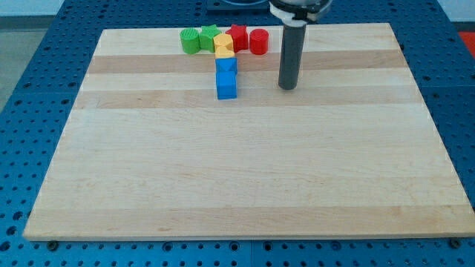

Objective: Move the red circle parallel to red star

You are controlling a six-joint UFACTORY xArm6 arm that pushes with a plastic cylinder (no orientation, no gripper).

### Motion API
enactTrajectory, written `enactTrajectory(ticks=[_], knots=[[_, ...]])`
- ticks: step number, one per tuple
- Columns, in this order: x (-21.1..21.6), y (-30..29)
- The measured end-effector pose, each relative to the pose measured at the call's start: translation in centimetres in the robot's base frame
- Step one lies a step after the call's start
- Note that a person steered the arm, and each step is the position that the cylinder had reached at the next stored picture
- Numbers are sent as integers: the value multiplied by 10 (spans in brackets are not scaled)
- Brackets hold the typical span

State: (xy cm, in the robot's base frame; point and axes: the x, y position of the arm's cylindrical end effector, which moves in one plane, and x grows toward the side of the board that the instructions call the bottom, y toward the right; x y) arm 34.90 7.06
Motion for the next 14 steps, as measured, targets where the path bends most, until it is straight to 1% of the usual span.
enactTrajectory(ticks=[1,3,4,5,6,10,14], knots=[[-29,0],[-37,-46],[-48,-63],[-71,-63],[-76,-63],[-76,-56],[-79,-34]])
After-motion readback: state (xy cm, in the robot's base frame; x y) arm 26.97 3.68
